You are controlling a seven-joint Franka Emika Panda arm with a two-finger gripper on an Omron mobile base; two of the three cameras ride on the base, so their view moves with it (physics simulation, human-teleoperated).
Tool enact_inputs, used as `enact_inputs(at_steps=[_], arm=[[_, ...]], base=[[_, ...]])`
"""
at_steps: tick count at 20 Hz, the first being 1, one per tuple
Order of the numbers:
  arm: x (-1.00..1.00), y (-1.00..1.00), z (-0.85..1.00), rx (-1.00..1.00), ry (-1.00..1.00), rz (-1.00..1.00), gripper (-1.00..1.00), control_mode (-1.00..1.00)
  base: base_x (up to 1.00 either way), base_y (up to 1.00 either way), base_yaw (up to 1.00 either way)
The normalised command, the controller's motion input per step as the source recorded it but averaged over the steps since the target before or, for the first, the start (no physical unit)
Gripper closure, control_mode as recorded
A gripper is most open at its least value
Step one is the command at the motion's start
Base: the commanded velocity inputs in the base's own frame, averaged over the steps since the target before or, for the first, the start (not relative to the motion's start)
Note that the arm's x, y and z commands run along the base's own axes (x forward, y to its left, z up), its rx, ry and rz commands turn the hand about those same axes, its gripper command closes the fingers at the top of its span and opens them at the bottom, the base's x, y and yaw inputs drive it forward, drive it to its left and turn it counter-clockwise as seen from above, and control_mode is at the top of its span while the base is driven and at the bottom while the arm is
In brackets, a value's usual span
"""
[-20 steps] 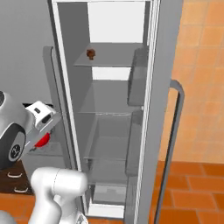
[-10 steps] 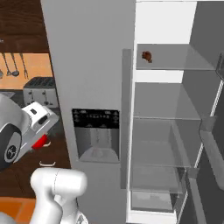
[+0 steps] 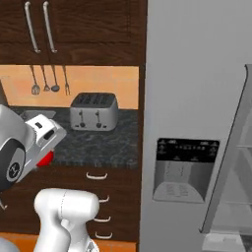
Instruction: Place one tomato and one chicken drumstick in each tupperware on the nearby counter, to pack two identical lunches.
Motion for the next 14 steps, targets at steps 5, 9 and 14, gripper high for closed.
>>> enact_inputs(at_steps=[5, 9, 14], arm=[[0.00, 0.00, 0.00, 0.00, 0.00, 0.00, 1.00, 1.00], [0.00, 0.00, 0.00, 0.00, 0.00, 0.00, 1.00, 1.00], [0.00, 0.00, 0.00, 0.00, 0.00, 0.00, 1.00, 1.00]], base=[[-0.24, 1.00, 0.00], [-0.05, 1.00, 0.00], [0.00, 1.00, 0.00]])
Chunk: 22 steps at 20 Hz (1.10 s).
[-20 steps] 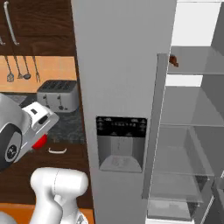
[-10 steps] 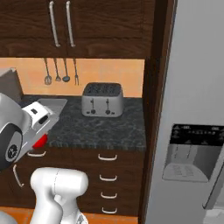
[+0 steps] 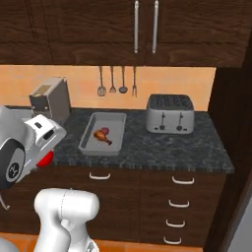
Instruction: Place one tomato and one chicken drumstick in each tupperware on the nearby counter, to pack two identical lunches.
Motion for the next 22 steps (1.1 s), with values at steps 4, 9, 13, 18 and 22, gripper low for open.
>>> enact_inputs(at_steps=[4, 9, 13, 18, 22], arm=[[0.00, 0.00, 0.00, 0.00, 0.00, 0.00, 1.00, 1.00], [0.00, 0.00, 0.00, 0.00, 0.00, 0.00, 1.00, 1.00], [0.00, 0.00, 0.00, 0.00, 0.00, 0.00, 1.00, 1.00], [0.00, 0.00, 0.00, 0.00, 0.00, 0.00, 1.00, 1.00], [0.26, 0.72, -0.45, -0.14, 0.07, -0.11, 1.00, -1.00]], base=[[0.15, 1.00, 0.00], [0.68, 1.00, 0.00], [1.00, 1.00, -0.01], [0.84, 1.00, -0.05], [0.11, 0.25, -0.02]])
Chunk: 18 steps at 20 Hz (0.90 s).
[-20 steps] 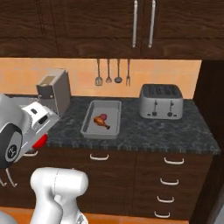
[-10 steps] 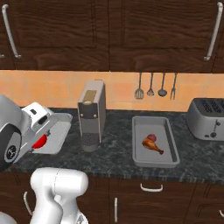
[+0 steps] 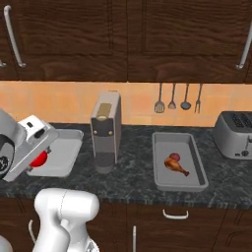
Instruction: Place one tomato and one chicken drumstick in each tupperware on the nearby counter, to pack two identical lunches.
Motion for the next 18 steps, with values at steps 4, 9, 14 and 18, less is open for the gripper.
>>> enact_inputs(at_steps=[4, 9, 14, 18], arm=[[0.52, 0.88, -0.37, -0.07, -0.03, -0.29, 1.00, -1.00], [0.65, 0.67, -0.57, 0.13, 0.00, -0.31, 1.00, -1.00], [0.42, 0.53, -0.67, 0.43, -0.01, -0.27, 1.00, -1.00], [0.43, 0.33, -0.33, 0.44, 0.00, -0.20, 1.00, -1.00]], base=[[0.00, 0.00, 0.00], [0.00, 0.00, 0.00], [0.00, 0.00, 0.00], [0.00, 0.00, 0.00]])
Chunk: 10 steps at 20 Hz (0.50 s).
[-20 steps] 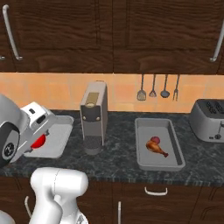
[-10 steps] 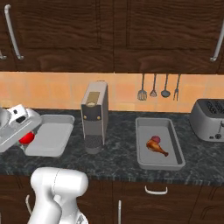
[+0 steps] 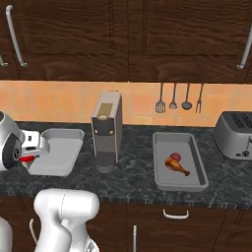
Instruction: Place one tomato and one chicken drumstick in each tupperware on the nearby counter, to pack two identical lunches.
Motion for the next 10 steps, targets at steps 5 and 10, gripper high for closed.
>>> enact_inputs(at_steps=[5, 10], arm=[[0.68, 0.00, -0.09, 0.21, 0.11, -0.12, 1.00, -1.00], [0.82, 0.07, -0.15, 0.02, 0.15, -0.05, 1.00, -1.00]], base=[[0.00, 0.00, 0.00], [0.00, 0.00, 0.00]])
